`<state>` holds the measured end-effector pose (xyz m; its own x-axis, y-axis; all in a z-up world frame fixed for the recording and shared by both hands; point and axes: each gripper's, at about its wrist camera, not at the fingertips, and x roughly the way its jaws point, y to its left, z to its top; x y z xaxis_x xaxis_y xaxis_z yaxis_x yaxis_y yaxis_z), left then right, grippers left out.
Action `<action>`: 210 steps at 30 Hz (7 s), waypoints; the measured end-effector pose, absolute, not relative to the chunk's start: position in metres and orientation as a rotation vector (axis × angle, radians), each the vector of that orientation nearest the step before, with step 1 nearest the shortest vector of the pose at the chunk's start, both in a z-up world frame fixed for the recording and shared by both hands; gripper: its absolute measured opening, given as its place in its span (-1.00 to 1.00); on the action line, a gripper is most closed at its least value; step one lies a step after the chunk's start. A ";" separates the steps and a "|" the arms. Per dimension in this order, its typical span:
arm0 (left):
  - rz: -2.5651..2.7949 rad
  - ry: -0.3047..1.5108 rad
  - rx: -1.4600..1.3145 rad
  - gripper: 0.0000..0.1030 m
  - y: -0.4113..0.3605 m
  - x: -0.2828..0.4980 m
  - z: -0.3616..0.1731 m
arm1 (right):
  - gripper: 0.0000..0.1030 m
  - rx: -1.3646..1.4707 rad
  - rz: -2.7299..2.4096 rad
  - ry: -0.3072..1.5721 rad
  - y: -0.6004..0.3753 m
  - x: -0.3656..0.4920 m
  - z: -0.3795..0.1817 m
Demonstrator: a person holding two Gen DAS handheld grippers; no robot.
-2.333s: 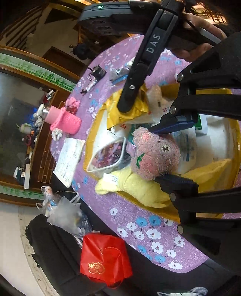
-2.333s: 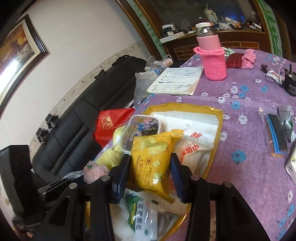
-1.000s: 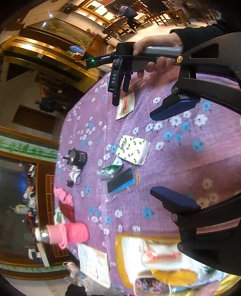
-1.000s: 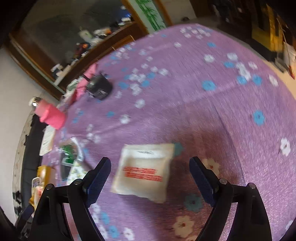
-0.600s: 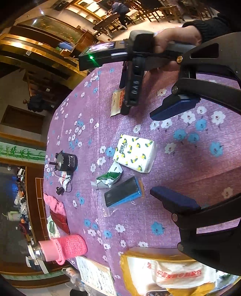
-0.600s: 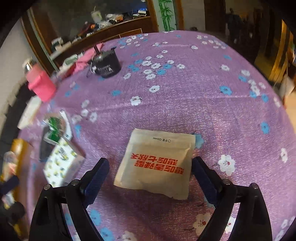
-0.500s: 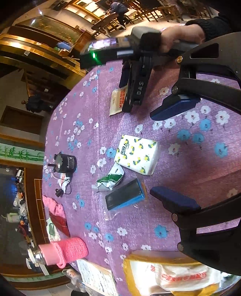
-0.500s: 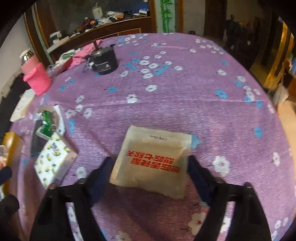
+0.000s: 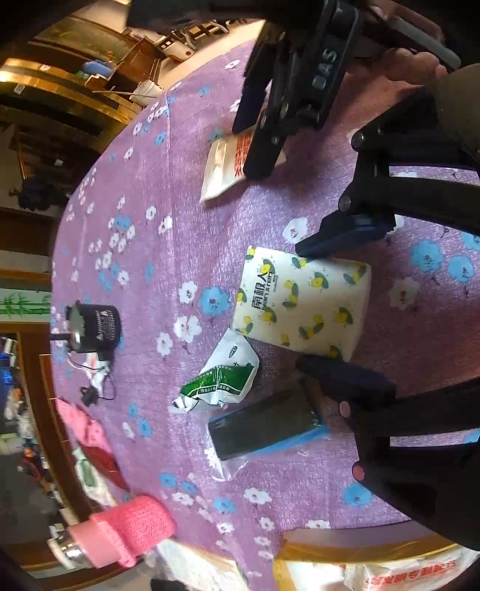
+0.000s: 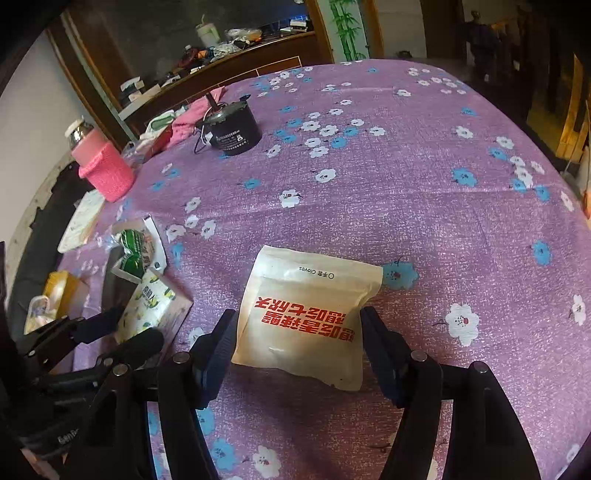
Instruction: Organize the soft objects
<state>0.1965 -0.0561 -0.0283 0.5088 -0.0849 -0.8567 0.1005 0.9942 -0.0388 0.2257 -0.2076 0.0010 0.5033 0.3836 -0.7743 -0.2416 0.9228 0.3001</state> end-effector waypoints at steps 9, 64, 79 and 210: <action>-0.175 1.001 -0.182 -0.05 -0.019 0.136 -0.016 | 0.26 0.231 0.576 0.951 -0.200 0.221 0.003; 0.240 0.663 -0.419 0.48 0.216 -0.028 0.049 | 0.77 0.308 1.116 0.881 0.082 0.177 0.056; 0.116 0.662 -0.357 0.48 0.118 -0.014 0.087 | 0.78 0.236 0.876 0.804 -0.105 0.193 0.060; 0.411 0.683 -0.240 0.50 0.150 -0.136 0.048 | 0.69 -0.021 0.733 0.698 -0.013 -0.051 0.089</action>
<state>-0.1362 0.1498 0.0481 0.7003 0.2879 -0.6532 -0.4425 0.8931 -0.0808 -0.0511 -0.0135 0.0888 0.5298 0.6073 -0.5919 -0.6207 0.7533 0.2174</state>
